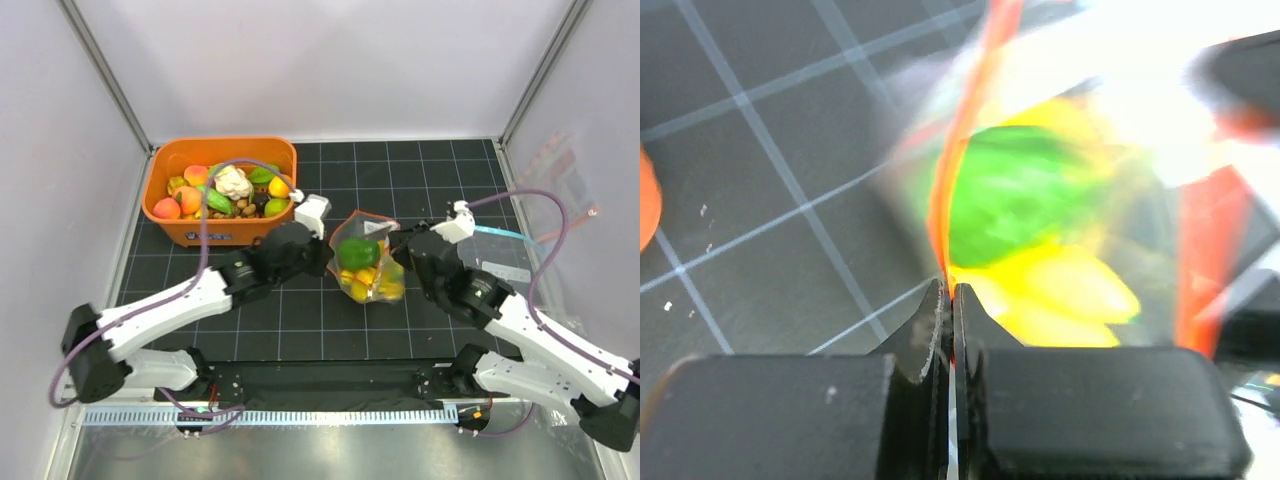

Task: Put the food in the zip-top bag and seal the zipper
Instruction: Place the fake vegetable in the zipper food storage bag, then pick up the fake vegetable from the bin.

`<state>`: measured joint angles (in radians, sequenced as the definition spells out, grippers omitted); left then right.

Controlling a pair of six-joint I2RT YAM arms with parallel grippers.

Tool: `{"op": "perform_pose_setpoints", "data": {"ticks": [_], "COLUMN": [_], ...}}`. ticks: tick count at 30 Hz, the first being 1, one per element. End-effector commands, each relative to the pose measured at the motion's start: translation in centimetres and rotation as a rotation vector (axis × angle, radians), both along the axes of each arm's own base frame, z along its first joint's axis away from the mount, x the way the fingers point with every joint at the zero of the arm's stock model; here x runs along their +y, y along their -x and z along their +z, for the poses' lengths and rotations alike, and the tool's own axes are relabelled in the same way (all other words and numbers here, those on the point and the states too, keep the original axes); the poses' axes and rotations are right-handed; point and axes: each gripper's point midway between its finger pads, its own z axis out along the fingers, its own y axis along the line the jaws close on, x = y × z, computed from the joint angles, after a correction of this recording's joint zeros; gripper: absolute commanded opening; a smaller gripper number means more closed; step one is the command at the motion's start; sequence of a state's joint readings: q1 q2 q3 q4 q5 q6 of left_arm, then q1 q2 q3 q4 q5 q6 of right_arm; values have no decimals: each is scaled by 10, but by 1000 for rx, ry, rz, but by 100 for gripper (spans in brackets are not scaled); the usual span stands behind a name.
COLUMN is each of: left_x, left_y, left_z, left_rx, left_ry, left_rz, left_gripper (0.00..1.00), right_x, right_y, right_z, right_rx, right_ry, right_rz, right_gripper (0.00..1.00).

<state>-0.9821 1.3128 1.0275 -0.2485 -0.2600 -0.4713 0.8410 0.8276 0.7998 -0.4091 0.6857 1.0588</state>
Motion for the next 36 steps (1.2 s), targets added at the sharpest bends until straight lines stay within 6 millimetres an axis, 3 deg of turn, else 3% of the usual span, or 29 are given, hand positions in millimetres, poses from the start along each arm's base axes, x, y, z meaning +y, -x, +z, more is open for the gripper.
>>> {"op": "perform_pose_setpoints", "data": {"ticks": [1,2,4,6,15,17,20,21,24,25,27,28,31,36], "left_x": [6,8,17,25,19,15,3,-2,-10,-8,3,9,32,66], "left_y": [23,27,29,24,17,13,10,5,-3,-5,-14,-16,-18,-22], "left_z": [78,79,92,87,72,63,51,38,21,20,19,25,40,61], "left_rx": [-83,-87,-121,-133,-91,-69,-31,-1,50,53,36,13,-53,-134], "left_ry": [232,247,281,246,197,194,202,180,141,130,98,100,112,123], "left_rz": [-69,-78,-61,-25,-13,-12,-36,-37,-49,-43,11,29,88,194], "left_gripper": [0,0,0,0,0,0,0,0,14,29,42,54,71,91], "right_x": [12,18,21,19,7,13,19,19,17,16,18,19,18,11], "right_y": [-10,-11,-13,-13,0,3,1,0,-6,-7,-10,-10,-10,-9], "right_z": [12,2,7,8,39,49,39,42,30,26,20,20,19,21], "right_rx": [16,56,62,67,-88,-142,-129,-127,-69,-58,-44,-42,-45,-62], "right_ry": [51,85,112,133,132,118,139,149,200,214,222,218,219,220], "right_rz": [19,42,53,52,126,179,200,197,164,155,152,152,147,125], "right_gripper": [1,1,1,1,1,1,1,1,1,1,1,1,1,1]}}
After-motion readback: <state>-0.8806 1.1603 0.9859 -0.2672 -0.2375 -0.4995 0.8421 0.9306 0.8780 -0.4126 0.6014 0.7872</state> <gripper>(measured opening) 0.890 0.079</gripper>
